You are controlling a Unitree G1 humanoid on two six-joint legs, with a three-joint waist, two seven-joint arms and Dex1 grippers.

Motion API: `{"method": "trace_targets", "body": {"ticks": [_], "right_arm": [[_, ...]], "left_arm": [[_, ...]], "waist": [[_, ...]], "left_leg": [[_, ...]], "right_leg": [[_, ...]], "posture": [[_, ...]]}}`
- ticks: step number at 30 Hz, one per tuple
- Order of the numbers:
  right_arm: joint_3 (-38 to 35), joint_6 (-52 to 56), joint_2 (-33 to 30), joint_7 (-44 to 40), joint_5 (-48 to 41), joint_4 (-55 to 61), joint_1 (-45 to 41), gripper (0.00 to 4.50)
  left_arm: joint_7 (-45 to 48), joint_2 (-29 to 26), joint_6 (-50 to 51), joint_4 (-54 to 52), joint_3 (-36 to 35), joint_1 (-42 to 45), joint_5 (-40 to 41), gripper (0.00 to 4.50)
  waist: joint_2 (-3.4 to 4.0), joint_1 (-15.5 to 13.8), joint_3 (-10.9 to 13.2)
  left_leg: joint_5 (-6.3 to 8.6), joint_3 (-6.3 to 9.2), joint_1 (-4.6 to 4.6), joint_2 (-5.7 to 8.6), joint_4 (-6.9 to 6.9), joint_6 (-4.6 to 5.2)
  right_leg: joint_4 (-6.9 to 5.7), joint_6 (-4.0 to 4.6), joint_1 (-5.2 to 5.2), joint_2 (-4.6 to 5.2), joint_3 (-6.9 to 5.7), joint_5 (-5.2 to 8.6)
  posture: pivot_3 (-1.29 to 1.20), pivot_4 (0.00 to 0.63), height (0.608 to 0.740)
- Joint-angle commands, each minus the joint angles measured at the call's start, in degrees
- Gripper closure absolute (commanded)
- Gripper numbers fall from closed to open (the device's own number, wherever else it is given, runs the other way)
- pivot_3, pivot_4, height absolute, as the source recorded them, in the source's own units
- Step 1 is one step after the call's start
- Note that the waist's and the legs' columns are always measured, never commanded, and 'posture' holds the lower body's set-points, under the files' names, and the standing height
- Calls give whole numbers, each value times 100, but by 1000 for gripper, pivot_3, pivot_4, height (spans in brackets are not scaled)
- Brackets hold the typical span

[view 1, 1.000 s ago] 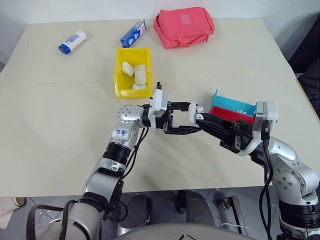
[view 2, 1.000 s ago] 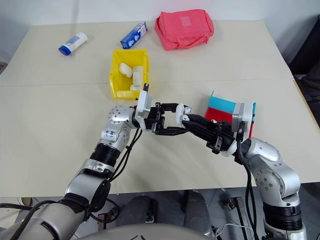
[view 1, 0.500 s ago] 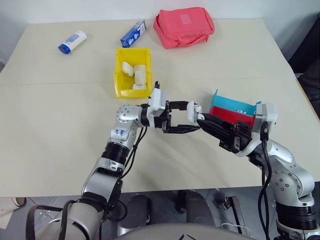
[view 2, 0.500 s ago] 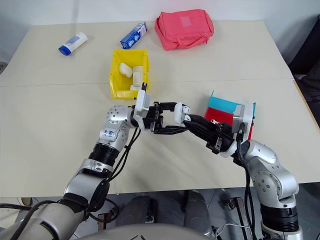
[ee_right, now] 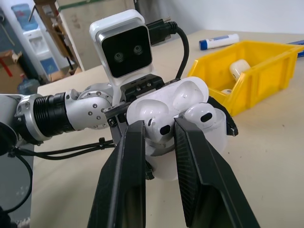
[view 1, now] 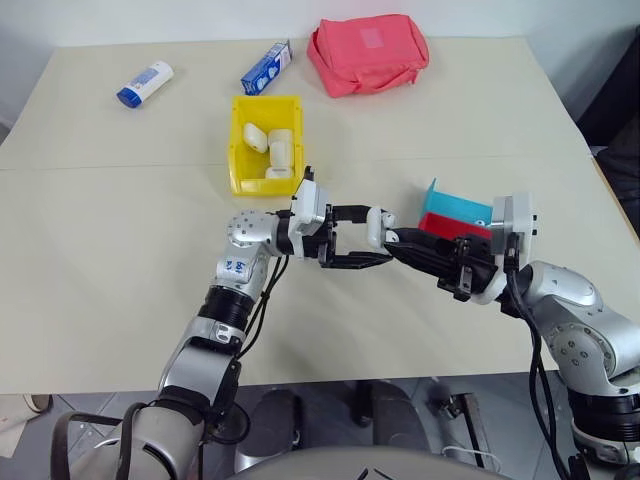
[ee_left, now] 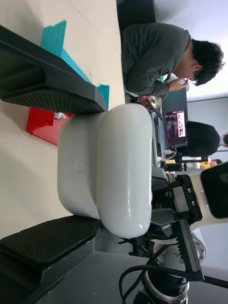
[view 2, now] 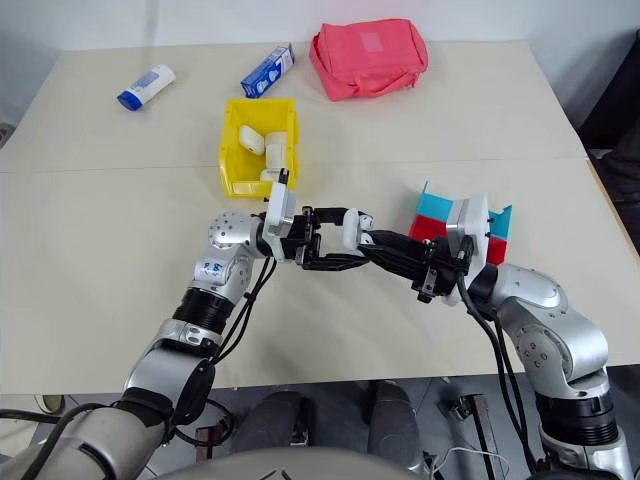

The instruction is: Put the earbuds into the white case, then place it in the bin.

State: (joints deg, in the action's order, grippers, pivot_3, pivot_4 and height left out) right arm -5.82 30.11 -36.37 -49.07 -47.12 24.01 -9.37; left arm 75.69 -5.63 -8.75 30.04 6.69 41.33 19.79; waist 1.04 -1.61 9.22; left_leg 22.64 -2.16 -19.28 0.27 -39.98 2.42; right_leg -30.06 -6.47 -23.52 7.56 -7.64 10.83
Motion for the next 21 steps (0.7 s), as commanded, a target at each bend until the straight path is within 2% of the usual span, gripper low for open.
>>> {"method": "trace_targets", "body": {"ticks": [1, 5, 7, 21], "right_arm": [[39, 369, -218, 353, 441, -467, 37, 4011], [80, 464, -321, 325, 429, -449, 27, 4011], [79, 482, -341, 341, 426, -423, 19, 3294], [-183, 678, -517, 355, 194, 52, -111, 3294]], "left_arm": [[331, 215, -269, -503, 21, 233, 325, 1698], [323, 224, -289, -478, 10, 247, 311, 1698], [319, 229, -303, -452, -2, 259, 295, 1698], [284, 196, -379, -258, -60, 281, 181, 1698]], "waist": [[0, 1, 0], [0, 0, 0], [0, 0, 0], [0, -1, 0]], "left_leg": [[0, 0, 0, 0, 0, 0], [0, 0, 0, 0, 0, 0], [0, 0, 0, 0, 0, 0], [0, 1, 0, -1, 0, -1]], "right_leg": [[0, 0, 0, 0, 0, 0], [0, 0, 0, 0, 0, 0], [1, 0, 0, 0, 0, 0], [1, 0, 0, 1, -1, 0]], "posture": [[0, 150, 740], [0, 150, 740], [0, 150, 740], [0, 150, 740]]}}
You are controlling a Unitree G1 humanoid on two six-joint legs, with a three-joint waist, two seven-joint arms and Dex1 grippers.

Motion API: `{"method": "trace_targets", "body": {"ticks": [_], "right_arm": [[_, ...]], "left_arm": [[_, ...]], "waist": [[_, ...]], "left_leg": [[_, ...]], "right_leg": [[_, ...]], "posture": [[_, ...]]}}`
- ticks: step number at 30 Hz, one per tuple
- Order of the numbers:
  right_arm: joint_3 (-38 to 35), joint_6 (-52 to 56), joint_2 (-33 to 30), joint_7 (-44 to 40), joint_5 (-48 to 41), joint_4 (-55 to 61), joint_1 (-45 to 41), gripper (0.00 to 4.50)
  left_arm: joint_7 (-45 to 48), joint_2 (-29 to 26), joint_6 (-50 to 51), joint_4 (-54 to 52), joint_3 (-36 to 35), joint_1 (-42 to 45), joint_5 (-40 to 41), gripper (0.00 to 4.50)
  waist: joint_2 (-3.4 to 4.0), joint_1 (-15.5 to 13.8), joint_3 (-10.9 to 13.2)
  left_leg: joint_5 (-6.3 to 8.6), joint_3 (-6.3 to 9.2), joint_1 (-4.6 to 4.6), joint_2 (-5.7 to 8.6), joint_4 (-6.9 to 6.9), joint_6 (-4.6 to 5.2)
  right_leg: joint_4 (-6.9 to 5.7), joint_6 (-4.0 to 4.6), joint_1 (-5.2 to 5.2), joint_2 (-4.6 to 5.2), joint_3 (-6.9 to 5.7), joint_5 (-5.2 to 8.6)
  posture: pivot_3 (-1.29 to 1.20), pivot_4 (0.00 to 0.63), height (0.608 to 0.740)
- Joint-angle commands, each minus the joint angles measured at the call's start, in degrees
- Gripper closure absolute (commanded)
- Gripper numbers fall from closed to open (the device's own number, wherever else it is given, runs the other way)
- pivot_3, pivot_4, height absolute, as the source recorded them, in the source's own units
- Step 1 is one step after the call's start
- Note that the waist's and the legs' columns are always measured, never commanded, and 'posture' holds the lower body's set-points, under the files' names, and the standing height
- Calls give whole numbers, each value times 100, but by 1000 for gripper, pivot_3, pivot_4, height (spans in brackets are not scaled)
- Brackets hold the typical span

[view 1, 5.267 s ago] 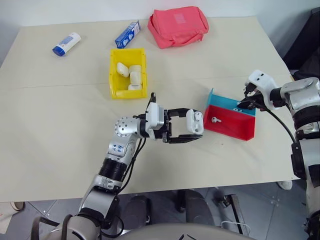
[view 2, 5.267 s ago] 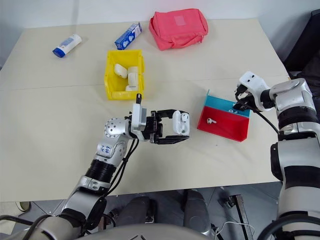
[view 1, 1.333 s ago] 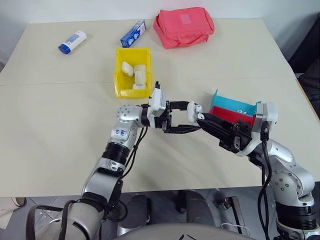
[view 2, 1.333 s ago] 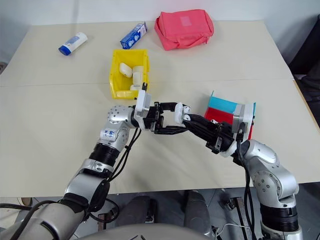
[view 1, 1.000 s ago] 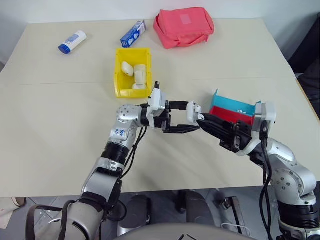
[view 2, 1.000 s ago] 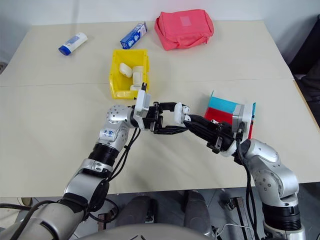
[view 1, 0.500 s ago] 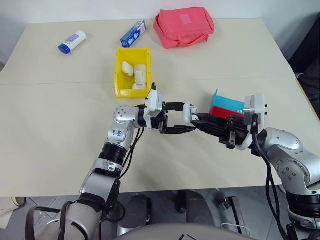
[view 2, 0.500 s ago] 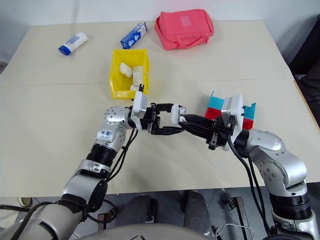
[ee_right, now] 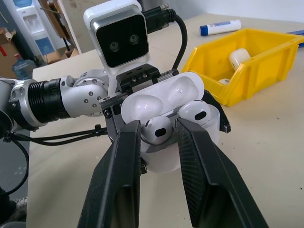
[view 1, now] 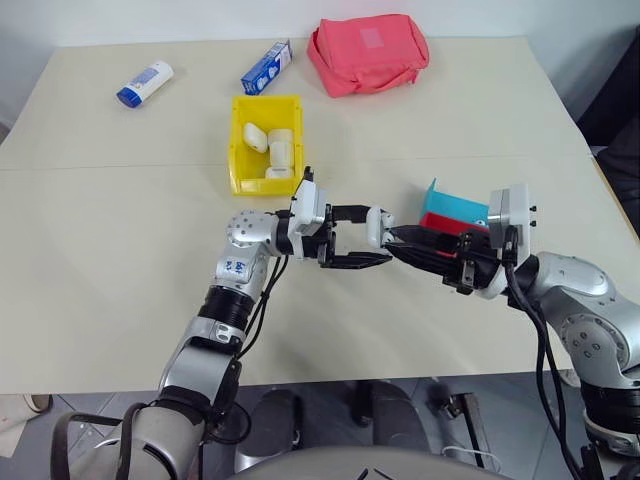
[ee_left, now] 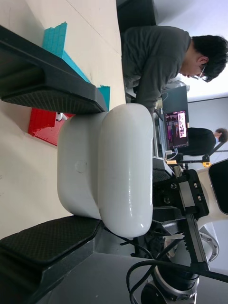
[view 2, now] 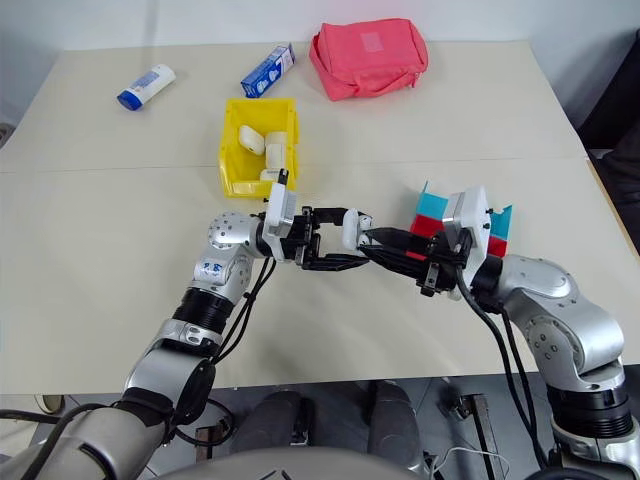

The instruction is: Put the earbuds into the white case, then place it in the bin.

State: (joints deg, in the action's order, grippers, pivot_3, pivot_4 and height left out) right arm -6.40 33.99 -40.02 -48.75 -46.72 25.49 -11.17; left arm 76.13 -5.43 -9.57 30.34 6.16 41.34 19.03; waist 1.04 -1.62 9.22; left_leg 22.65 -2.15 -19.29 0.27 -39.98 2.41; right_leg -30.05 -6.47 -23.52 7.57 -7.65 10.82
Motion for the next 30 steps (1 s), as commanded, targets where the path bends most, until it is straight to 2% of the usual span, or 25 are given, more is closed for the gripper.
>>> {"method": "trace_targets", "body": {"ticks": [1, 14, 19, 23, 26, 27, 28, 30], "right_arm": [[-184, 328, -174, 335, 108, -42, 60, 3294], [-977, 714, -551, 658, -320, 588, 31, 3294], [-1040, 773, -558, 785, -269, 668, 121, 3294], [-1299, 1030, -787, 959, -359, 825, 178, 3294], [-1441, 1462, -1078, 1355, -469, 1023, -64, 3902], [-1473, 1605, -1163, 1490, -514, 1083, -142, 4289], [-1499, 1793, -1261, 1749, -484, 1175, -259, 4434], [-1310, 2238, -1519, 2066, -606, 1282, -753, 4434]], "left_arm": [[244, 165, -313, -247, -15, 293, 242, 1698], [323, 122, -573, 350, -107, 587, 90, 1698], [329, 158, -646, 462, -105, 637, 70, 1698], [284, -22, -635, 547, 62, 709, -241, 1698], [172, -156, -636, 683, 188, 859, -522, 1698], [141, -174, -625, 713, 206, 896, -563, 1698], [94, -195, -608, 732, 246, 934, -638, 1698], [111, -276, -545, 787, 410, 1031, -865, 1698]], "waist": [[0, 0, 0], [-2, -9, 1], [-2, -3, 1], [-2, -10, 1], [-4, -6, 3], [-4, -7, 3], [-5, -10, 3], [-4, -6, 2]], "left_leg": [[0, 0, 0, 0, 0, 0], [1, 0, -2, 1, 0, 1], [1, 0, -3, 0, 1, 1], [1, 0, -3, 0, 0, 2], [1, 0, -4, 0, 0, 2], [2, 0, -4, 0, 1, 3], [2, 0, -6, 0, 0, 3], [2, 2, -7, -1, 0, 3]], "right_leg": [[0, 0, 0, 0, 0, 0], [3, 0, 0, 2, -1, 0], [3, 0, 0, 0, -1, 0], [3, 0, 0, 1, -1, 0], [4, 0, -1, -1, -1, 0], [4, 0, -1, 0, 0, 0], [4, 0, -3, 2, 0, 0], [4, 0, -5, 5, 0, 0]], "posture": [[0, 150, 740], [0, 150, 740], [0, 150, 740], [0, 150, 740], [0, 150, 740], [0, 150, 740], [0, 150, 740], [0, 150, 740]]}}
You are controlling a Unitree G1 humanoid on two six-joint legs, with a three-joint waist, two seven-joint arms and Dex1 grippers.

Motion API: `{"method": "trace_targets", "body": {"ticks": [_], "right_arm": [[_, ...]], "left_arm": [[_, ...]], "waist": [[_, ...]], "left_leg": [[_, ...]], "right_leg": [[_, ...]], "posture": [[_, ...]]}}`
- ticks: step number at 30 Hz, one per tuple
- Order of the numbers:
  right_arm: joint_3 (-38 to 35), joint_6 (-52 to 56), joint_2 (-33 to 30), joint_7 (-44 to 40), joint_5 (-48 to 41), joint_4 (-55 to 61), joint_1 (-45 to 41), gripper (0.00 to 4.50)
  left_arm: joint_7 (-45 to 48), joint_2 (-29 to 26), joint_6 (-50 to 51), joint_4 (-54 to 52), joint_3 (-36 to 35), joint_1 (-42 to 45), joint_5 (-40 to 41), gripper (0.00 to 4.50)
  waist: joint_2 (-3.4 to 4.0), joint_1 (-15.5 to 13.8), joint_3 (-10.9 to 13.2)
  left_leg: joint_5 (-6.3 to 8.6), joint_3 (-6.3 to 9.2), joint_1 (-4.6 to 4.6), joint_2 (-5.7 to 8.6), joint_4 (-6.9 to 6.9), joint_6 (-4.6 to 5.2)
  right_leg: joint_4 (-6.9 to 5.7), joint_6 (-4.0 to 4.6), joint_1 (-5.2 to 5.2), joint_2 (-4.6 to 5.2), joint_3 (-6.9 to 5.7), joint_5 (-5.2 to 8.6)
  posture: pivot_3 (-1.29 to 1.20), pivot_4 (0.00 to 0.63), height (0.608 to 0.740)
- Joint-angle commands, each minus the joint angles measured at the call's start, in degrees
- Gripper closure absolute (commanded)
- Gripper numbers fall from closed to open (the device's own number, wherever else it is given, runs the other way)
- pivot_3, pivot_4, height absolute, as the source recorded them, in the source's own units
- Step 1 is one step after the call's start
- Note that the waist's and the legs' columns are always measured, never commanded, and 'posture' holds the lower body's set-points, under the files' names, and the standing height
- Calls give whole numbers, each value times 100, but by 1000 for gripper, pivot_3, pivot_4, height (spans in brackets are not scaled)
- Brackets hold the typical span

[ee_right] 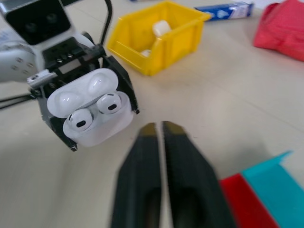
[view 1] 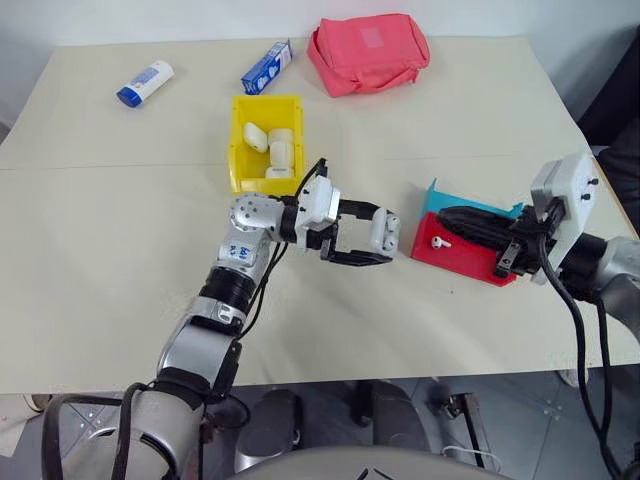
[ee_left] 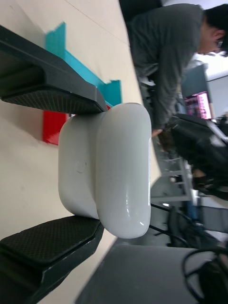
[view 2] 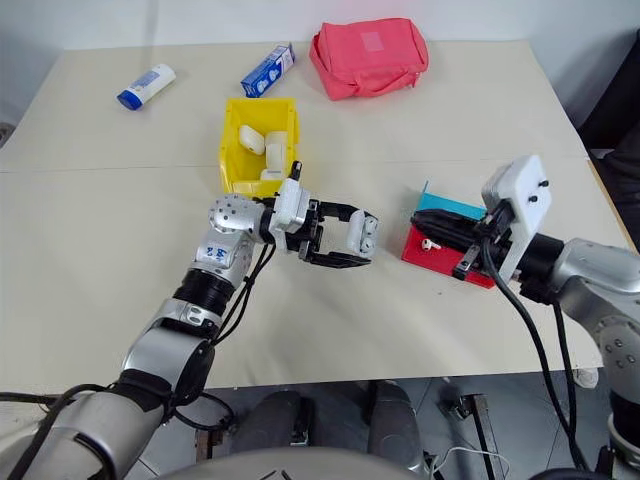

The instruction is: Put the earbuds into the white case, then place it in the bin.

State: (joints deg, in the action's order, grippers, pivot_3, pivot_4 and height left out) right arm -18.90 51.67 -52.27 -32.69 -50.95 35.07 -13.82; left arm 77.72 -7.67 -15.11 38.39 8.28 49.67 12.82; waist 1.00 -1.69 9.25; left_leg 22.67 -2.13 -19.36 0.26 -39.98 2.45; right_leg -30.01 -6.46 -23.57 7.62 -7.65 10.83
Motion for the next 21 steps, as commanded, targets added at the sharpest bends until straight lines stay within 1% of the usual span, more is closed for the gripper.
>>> {"method": "trace_targets", "body": {"ticks": [1, 3, 6, 8, 11, 16, 19, 21], "right_arm": [[16, 626, -371, 554, -248, 360, -679, 4434], [360, 1145, -440, 873, -425, 372, -1330, 4434], [1193, 1663, -116, 1236, -439, 404, -2337, 4434], [1607, 1885, 65, 1391, -262, 327, -2674, 4434], [2128, 1924, 201, 1365, 61, 229, -2853, 4434], [2605, 1883, 304, 1218, 506, 41, -2904, 4434], [2600, 1908, 124, 1071, 707, 44, -2711, 4434], [2306, 2028, -202, 939, 719, 149, -2415, 4434]], "left_arm": [[-56, -79, 19, 2, 257, 230, -323, 1698], [-255, -91, -159, 92, 332, 328, -531, 1698], [-500, -188, -193, 231, 629, 527, -1051, 1698], [-571, -127, -161, 268, 601, 616, -1021, 1698], [-663, -58, -152, 315, 552, 716, -980, 1698], [-787, -22, -89, 304, 465, 778, -892, 1698], [-816, -45, -21, 275, 375, 785, -818, 1698], [-835, -123, 35, 250, 276, 770, -748, 1698]], "waist": [[0, 4, 0], [0, 11, 0], [-1, 26, 1], [-1, 28, 1], [-2, 4, 1], [-2, 16, 1], [-2, 15, 1], [-3, 7, 2]], "left_leg": [[0, 0, -1, 0, 1, 0], [0, 1, -3, -2, 3, 0], [1, 1, -6, -8, 5, -4], [1, 3, -10, -15, 7, -9], [-1, 11, -23, -15, 10, -13], [-3, 4, -30, 6, 3, 0], [-5, 4, -31, 6, -1, 1], [-6, 5, -30, 4, 0, 0]], "right_leg": [[1, 0, -1, 3, 1, 0], [2, 2, -4, 5, 1, 1], [3, 4, -12, 18, 3, 1], [1, 9, -15, 15, 1, 3], [3, 12, -19, 13, 0, 5], [2, 5, -21, 6, -6, -2], [2, 2, -20, 4, -7, -5], [1, 2, -20, 2, -8, -5]], "posture": [[0, 150, 740], [0, 150, 740], [0, 150, 740], [0, 150, 740], [0, 150, 740], [0, 150, 740], [0, 150, 740], [0, 150, 740]]}}
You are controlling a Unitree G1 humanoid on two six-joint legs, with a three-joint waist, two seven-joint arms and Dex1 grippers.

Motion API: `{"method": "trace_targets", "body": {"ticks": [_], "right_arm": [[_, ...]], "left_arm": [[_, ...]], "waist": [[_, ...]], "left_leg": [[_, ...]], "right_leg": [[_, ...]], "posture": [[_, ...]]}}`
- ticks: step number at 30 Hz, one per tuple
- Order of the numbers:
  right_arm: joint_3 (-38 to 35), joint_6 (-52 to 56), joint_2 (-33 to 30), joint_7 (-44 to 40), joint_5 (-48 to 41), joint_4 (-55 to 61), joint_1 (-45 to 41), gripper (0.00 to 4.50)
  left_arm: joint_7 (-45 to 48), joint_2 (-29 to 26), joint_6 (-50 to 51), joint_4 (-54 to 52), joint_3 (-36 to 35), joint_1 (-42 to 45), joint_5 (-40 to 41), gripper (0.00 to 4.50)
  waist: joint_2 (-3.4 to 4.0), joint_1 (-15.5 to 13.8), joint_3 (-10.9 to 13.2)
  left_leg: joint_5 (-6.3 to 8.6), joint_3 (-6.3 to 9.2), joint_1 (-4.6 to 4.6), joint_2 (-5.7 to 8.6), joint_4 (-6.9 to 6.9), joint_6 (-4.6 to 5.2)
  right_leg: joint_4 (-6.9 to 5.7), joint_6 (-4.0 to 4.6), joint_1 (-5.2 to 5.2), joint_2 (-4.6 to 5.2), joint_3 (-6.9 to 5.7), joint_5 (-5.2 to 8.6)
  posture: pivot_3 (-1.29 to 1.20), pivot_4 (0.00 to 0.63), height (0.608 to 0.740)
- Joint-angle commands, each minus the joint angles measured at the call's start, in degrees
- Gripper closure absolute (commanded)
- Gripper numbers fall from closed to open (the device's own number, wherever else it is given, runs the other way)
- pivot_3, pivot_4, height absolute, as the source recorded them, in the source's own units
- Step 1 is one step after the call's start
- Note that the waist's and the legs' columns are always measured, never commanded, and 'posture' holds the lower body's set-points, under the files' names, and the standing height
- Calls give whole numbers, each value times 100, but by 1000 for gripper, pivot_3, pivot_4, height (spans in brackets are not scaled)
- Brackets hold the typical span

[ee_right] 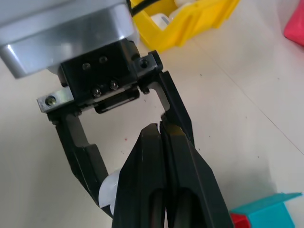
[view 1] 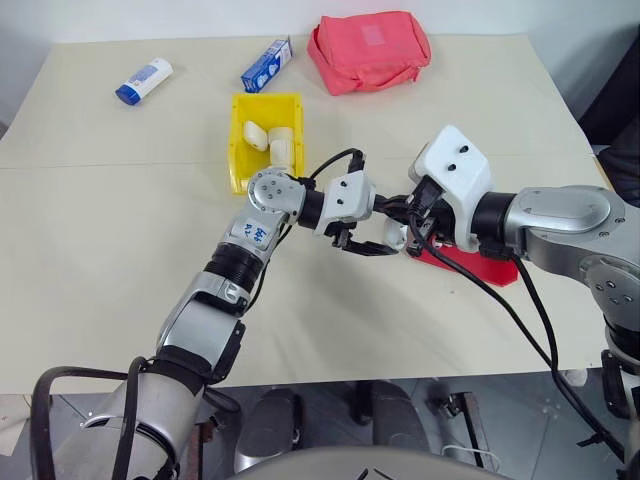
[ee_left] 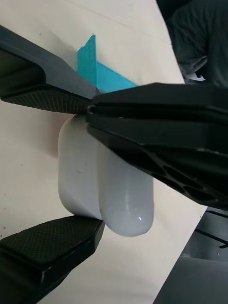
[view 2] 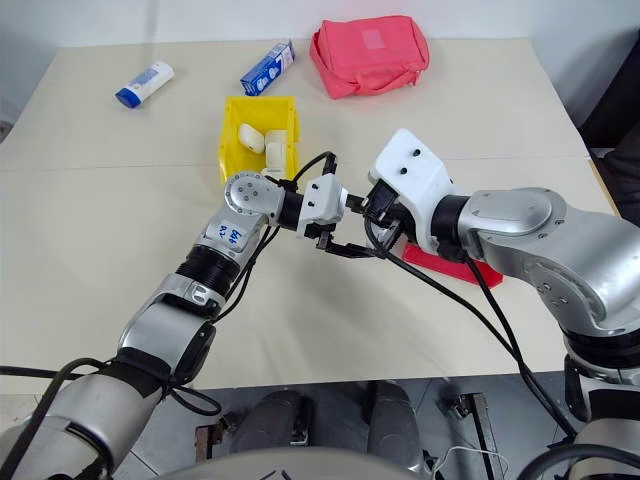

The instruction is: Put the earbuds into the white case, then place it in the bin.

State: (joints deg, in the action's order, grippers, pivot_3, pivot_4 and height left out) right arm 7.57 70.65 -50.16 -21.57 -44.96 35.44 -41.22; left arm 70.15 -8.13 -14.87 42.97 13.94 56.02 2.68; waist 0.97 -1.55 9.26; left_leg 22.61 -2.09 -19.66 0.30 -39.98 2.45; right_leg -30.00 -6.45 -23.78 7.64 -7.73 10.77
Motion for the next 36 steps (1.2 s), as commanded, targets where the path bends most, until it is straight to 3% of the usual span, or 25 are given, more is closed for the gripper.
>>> {"method": "trace_targets", "body": {"ticks": [1, 7, 12, 15, 22, 25, 32, 36], "right_arm": [[-555, 200, -611, -249, 98, 182, 510, 4434], [-1405, 152, -1055, -532, 51, 311, 1148, 4434], [-2780, -1229, -205, -954, -13, 65, 2008, 4269], [-3441, -1688, 67, -1627, -341, -63, 2743, 3501], [-3492, -2475, 88, -2257, -177, -419, 3218, 1081], [-3447, -2669, 280, -2684, -542, -705, 3239, 37], [-3144, -2897, 359, -2961, -526, -1081, 3036, 11], [-2913, -3049, 401, -2922, -347, -1221, 2943, 11]], "left_arm": [[-87, -120, 30, -222, -351, 120, 313, 1698], [-187, -198, 127, -239, -498, 62, 366, 1698], [-296, -154, 152, -255, -540, 50, 369, 1698], [-409, -143, 143, -189, -567, 71, 351, 1698], [-934, -125, 146, 44, -678, 239, 278, 1698], [-1708, -142, 131, 198, -894, 319, 231, 1698], [-3465, -365, 378, 568, -1357, 696, 9, 1698], [-4836, -799, 951, 1099, -1612, 973, -246, 1698]], "waist": [[-3, -13, 1], [-10, 11, 4], [-19, -22, 4], [-24, -63, 5], [-25, -58, 5], [-27, -57, 7], [-28, -73, 8], [-28, -74, 8]], "left_leg": [[0, 2, -2, -1, 0, 0], [0, -3, 3, -4, 1, -1], [-2, 1, 4, -6, 3, -8], [-1, 0, 5, -1, 4, -5], [-1, -9, 21, -3, 2, 1], [-1, -8, 20, -4, 5, 0], [-3, -10, 22, -1, 4, -4], [-3, -11, 23, -1, 7, -7]], "right_leg": [[1, 0, 0, 0, -2, 0], [3, -1, 2, 0, 3, -1], [6, -4, 7, -8, -2, -2], [8, -7, 12, -10, -2, -4], [7, -15, 18, -9, 10, -9], [9, -14, 17, -10, 9, -9], [2, -15, 17, -8, 10, -10], [2, -16, 15, -10, 10, -10]], "posture": [[0, 150, 740], [0, 150, 740], [0, 150, 740], [0, 150, 740], [0, 150, 740], [0, 150, 740], [0, 150, 740], [0, 150, 740]]}}
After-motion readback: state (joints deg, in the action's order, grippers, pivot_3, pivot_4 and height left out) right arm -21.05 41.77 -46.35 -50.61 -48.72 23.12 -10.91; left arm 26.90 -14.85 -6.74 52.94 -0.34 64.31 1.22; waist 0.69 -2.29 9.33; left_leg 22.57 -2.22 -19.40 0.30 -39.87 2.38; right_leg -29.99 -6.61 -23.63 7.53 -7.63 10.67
